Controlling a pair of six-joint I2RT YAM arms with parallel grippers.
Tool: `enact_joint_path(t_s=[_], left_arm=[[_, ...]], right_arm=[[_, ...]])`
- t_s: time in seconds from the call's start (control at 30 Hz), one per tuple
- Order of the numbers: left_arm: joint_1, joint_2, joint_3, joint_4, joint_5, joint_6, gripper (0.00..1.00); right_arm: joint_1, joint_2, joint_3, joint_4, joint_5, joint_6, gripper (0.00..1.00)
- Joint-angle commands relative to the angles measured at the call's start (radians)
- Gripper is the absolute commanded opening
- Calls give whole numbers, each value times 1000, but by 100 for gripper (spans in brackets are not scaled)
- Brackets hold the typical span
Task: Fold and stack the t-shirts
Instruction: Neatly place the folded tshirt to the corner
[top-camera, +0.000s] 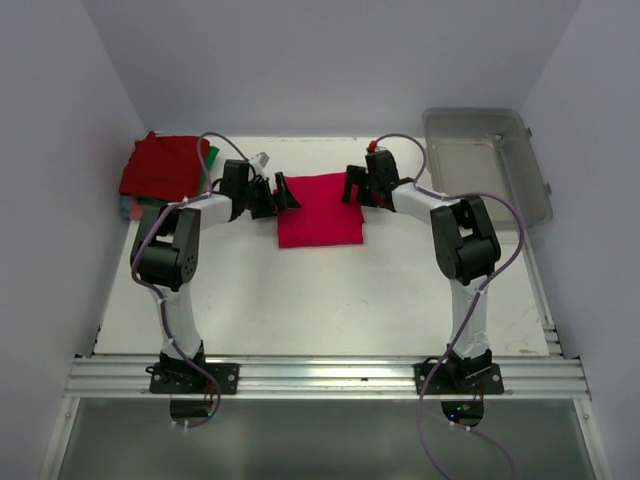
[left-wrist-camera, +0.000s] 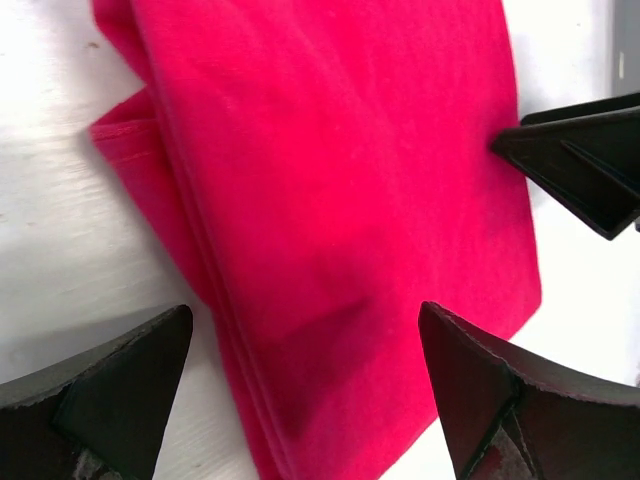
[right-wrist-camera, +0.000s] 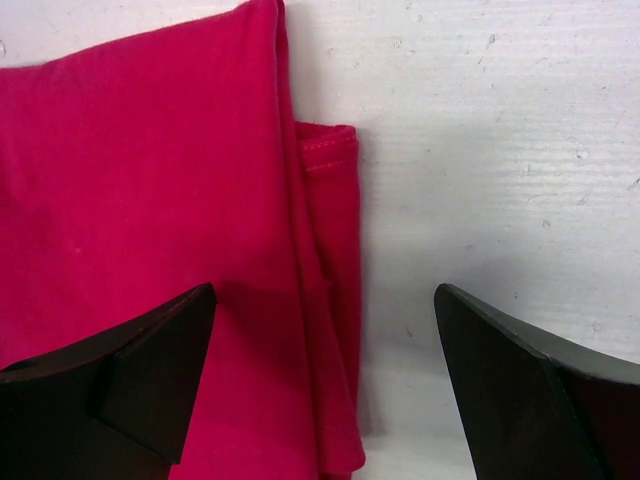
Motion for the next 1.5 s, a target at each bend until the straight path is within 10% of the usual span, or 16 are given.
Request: enact_joint_path(t_s=[0.0,0.3,0.53,0.77,1.3,1.47], left_arm=[[3,50,-7,10,72,-25,100],[-23,96,-12,16,126,-50,100],[-89,124,-32,57,136,-82,100],[-95,104,-72,79,123,-91,100],[-138,234,-3,86,122,-136,97],[-155,268,46,123,189,-160,47]], right_arm=[[-6,10,5,1,-28,22,95],[-6,-21,-53,10,-89,65,90],[1,-56,-148,54,-151,103,66],[1,-56,-178,61,-177,111,0],[1,-48,-175,53,-178,110,0],[1,-55,-181,56,-180,105,0]])
